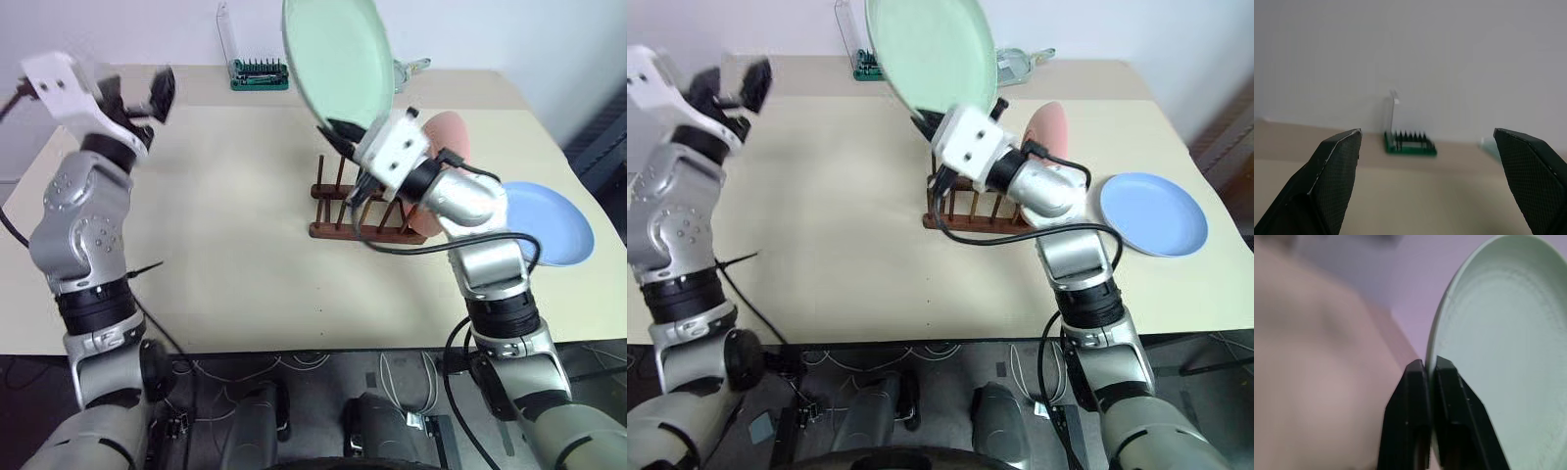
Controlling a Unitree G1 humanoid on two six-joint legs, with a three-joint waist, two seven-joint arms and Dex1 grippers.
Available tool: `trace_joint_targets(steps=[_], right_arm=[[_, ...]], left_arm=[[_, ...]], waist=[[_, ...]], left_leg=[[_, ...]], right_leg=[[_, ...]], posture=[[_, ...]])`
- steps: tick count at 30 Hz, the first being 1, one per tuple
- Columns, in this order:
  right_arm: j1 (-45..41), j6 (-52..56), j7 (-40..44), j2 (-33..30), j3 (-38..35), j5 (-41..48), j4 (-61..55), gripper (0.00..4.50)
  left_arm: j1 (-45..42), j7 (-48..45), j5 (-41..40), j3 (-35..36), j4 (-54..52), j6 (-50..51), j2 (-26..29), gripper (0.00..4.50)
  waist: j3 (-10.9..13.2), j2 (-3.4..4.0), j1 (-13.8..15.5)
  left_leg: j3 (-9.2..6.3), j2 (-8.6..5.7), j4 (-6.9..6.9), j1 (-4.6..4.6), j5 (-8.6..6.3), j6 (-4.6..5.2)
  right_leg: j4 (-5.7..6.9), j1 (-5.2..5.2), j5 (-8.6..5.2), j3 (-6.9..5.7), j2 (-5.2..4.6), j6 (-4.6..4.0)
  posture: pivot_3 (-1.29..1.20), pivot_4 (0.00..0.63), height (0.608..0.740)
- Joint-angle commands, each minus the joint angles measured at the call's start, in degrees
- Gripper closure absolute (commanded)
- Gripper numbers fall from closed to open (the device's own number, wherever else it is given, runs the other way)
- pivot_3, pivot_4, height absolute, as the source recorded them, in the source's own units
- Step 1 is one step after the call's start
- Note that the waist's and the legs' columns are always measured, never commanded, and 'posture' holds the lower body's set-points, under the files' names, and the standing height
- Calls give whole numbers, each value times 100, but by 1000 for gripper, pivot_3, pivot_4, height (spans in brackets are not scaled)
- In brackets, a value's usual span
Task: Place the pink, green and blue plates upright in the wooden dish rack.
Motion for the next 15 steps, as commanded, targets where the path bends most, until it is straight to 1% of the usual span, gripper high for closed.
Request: trace_joint_targets(steps=[1,4,7,11,15], right_arm=[[181,1083,-70,88,-648,1260,-925,4500],[517,2062,-190,95,-1021,2380,-1583,4500],[698,2566,-474,150,-1235,3016,-1835,4500],[937,3049,-1022,384,-1604,3957,-1967,4500],[1067,3233,-1392,354,-1836,4451,-1846,4500]], left_arm=[[269,-766,1,-402,-301,-302,217,64],[890,-1627,-129,-886,-657,-361,372,64],[1297,-2169,-239,-1165,-861,-373,476,64],[1761,-2873,-371,-1472,-1054,-313,660,64],[2067,-3356,-371,-1732,-1106,-322,853,64]], waist=[[0,0,0],[-1,2,-20],[2,7,-59],[3,11,-55],[4,14,-34]], left_leg=[[-1,0,-1,-1,0,0],[0,0,-6,0,-1,0],[0,3,-10,0,-1,-2],[1,7,-10,2,-1,-3],[2,3,-9,1,-2,-1]], right_leg=[[0,0,0,0,0,0],[-3,-3,0,1,-1,-1],[1,-10,0,1,0,-3],[7,-12,0,2,1,-5],[5,-12,0,3,-4,-4]], posture=[[0,150,736],[0,150,736],[0,150,736],[0,150,736],[0,150,736]])
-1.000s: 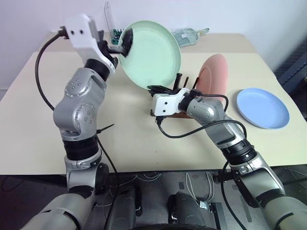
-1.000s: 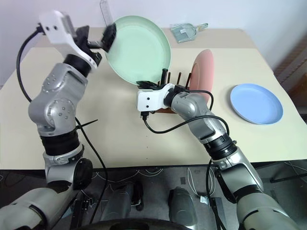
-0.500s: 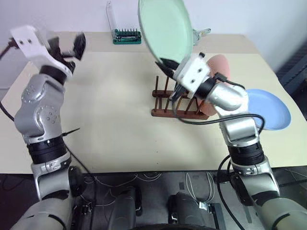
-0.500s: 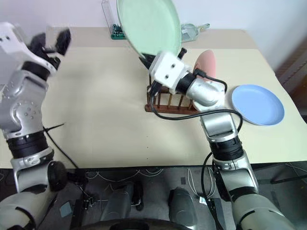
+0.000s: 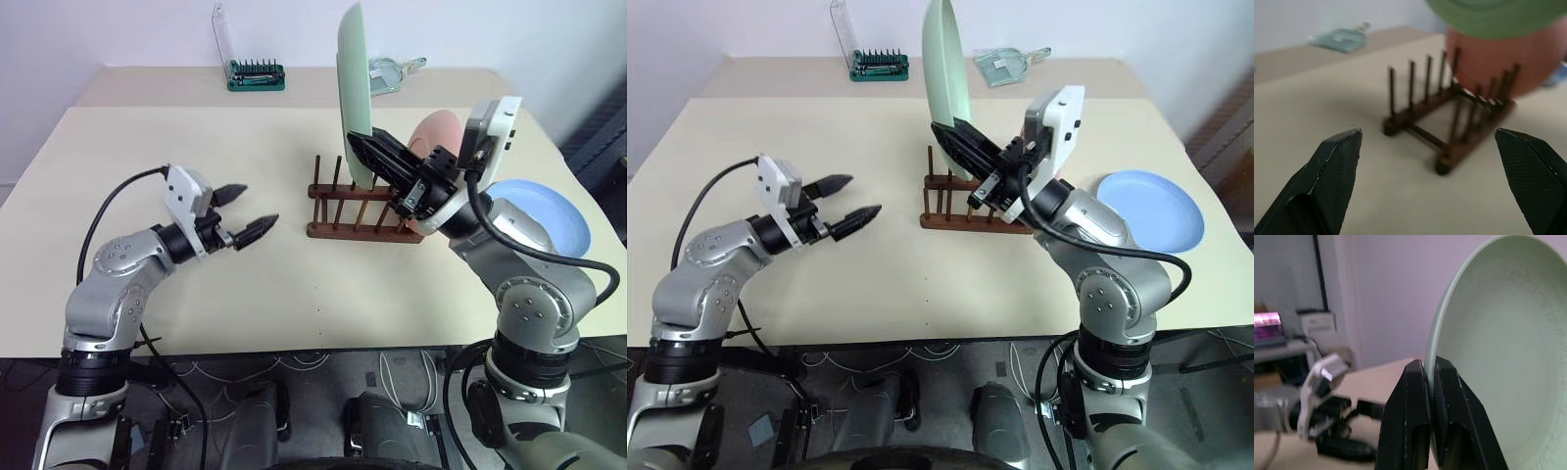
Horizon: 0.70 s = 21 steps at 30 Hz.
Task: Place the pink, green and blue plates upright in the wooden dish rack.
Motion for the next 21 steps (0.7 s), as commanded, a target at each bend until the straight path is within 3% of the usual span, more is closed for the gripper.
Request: trace_joint_targets(steps=[1,21], right_arm=[[-32,41,-330,-17,-364,505,-23,4500],[-8,-26,-593,-293,-612,1290,969,4500]], left_arm=[[113,-372,-136,-133,-242,-11,103,64],[353,-291,-360,-165,-523,211,-18,64]], waist=[[1,1,9],[3,6,6]], left_leg=[[0,0,0,-2,0,0],[0,1,0,-1,-1,4]], right_leg=[[0,-2,0,0,0,0],[-2,0,0,0,0,0]], posture=[[0,150,736],[0,150,736]])
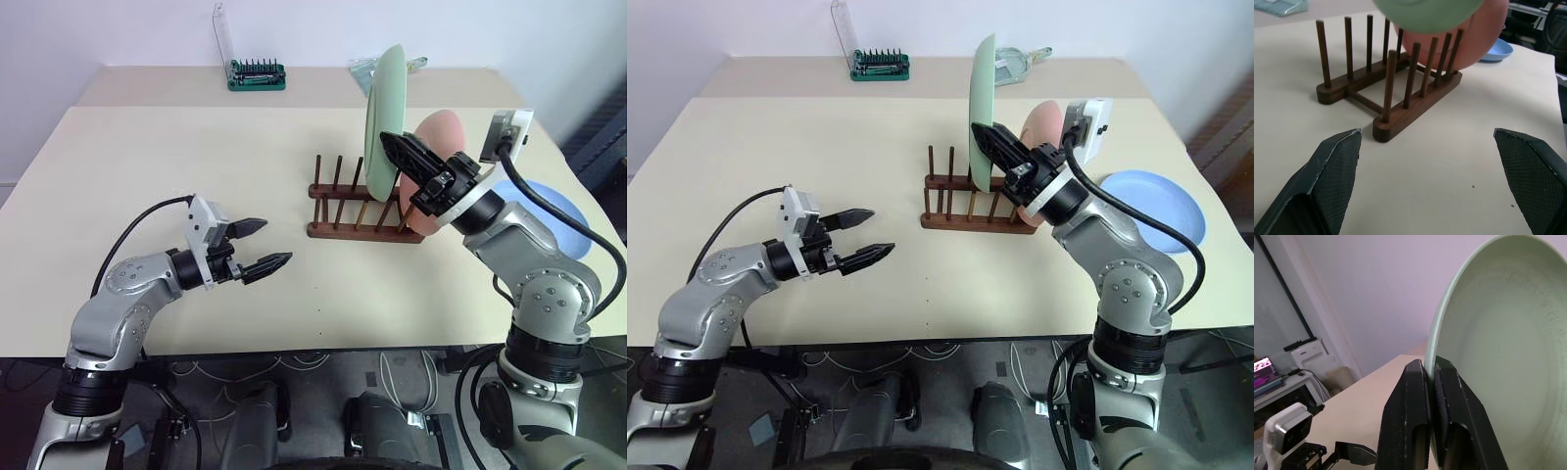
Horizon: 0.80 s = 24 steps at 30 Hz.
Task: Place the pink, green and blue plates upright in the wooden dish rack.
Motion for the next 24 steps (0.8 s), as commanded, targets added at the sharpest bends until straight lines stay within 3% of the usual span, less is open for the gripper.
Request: trace_joint_targets(steps=[1,17,20,24], right_arm=[[-37,-92,-14,-54,-94,193,-10,4500],[-28,23,-204,-146,-132,562,452,4500],[-11,20,-235,-137,-116,562,458,3571],[-11,11,-256,-141,-91,546,414,1593]], left_arm=[[1,-2,-89,24,-216,12,-5,64],[45,-97,19,-39,-147,-97,-21,64],[21,-61,8,-45,-190,-45,-21,0],[5,-44,-17,-43,-214,-10,-10,0]], waist=[[0,0,0],[3,5,-1],[3,5,0],[3,6,-1]], left_leg=[[0,0,0,0,0,0],[0,0,-1,0,0,0],[0,0,-1,0,-1,1],[0,0,-2,0,-1,1]], right_leg=[[0,0,0,0,0,0],[-1,-1,0,0,0,0],[-2,-1,0,0,-1,0],[-2,-1,0,0,-1,0]], posture=[[0,150,736],[0,150,736],[0,150,736],[0,150,736]])
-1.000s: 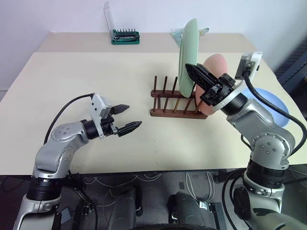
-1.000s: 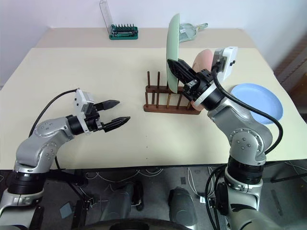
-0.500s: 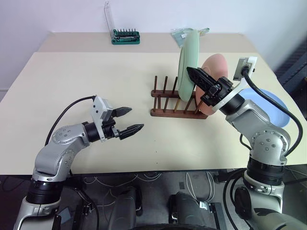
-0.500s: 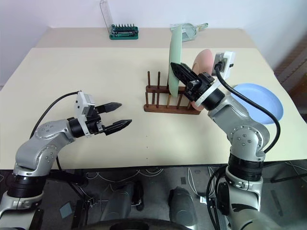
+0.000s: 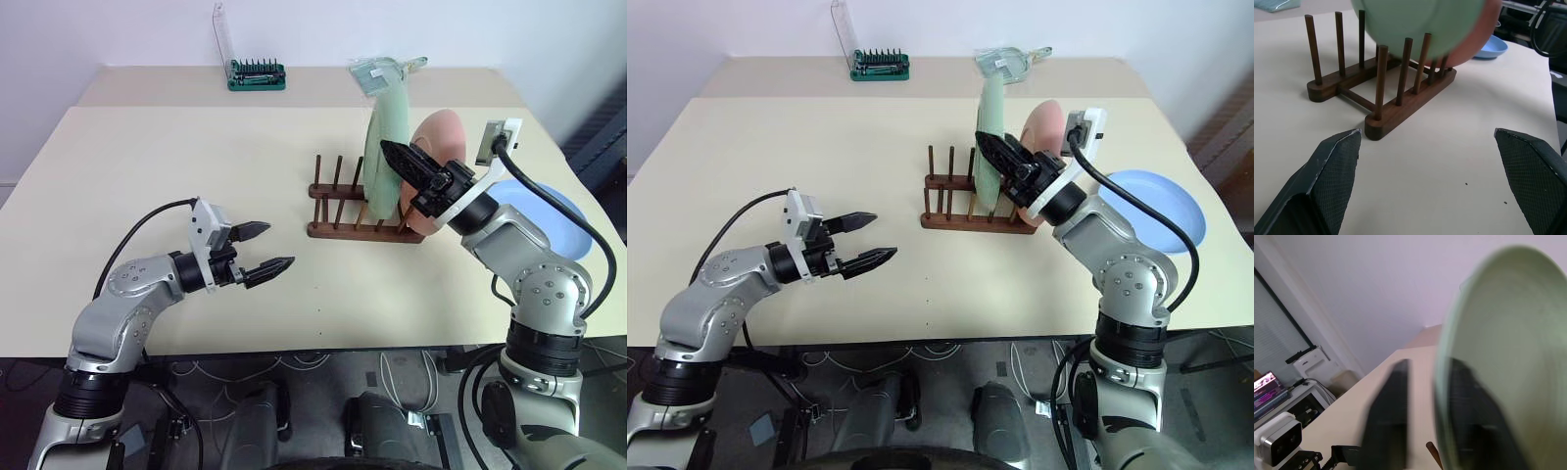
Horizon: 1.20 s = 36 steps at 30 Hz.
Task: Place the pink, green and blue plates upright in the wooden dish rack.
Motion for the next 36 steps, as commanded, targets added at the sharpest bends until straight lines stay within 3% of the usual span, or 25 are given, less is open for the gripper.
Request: trace_joint_targets(steps=[1,3,19,23,27,31,36], right_arm=[[-23,-62,-25,-70,-28,55,-141,1028],[-28,-90,-44,-92,-9,-21,-146,164],[56,-128,264,-689,-59,-250,-432,164],[232,-207,706,-1470,59,-678,-928,164],[579,-395,1362,-2446,-587,-778,-1245,164],[1479,-401,2089,-3369,-1443,-1030,-1145,164],[2536,-747,2391,-3909,-1600,-2066,-852,164]], left_arm=[[-60,0,-39,14,-189,-40,6,0],[-80,-2,-35,8,-174,-36,9,0],[-36,-139,52,-50,45,-255,-34,0],[-7,-202,90,-87,147,-375,-33,0],[23,-288,173,-138,173,-475,10,0],[-21,-448,219,-266,183,-598,-16,0],[-197,-462,304,-408,279,-690,-177,0]], waist=[[0,0,0],[0,0,0],[1,2,9],[8,13,18],[8,14,33],[8,14,70],[6,17,56]], left_leg=[[0,0,0,0,0,0],[0,0,0,0,0,0],[0,0,0,-1,-1,2],[0,-1,0,-3,-4,5],[0,-1,-1,-4,-7,11],[0,-3,1,-5,-12,18],[0,0,2,0,-14,22]], right_leg=[[0,0,0,0,0,0],[0,0,0,0,0,0],[-5,0,0,0,-1,0],[-10,1,0,0,-3,0],[-21,4,0,-1,-3,0],[-35,13,1,-4,-5,2],[-39,22,1,-4,-5,2]], posture=[[0,150,736],[0,150,736],[0,150,736],[0,150,736],[0,150,736],[0,150,736],[0,150,736]])
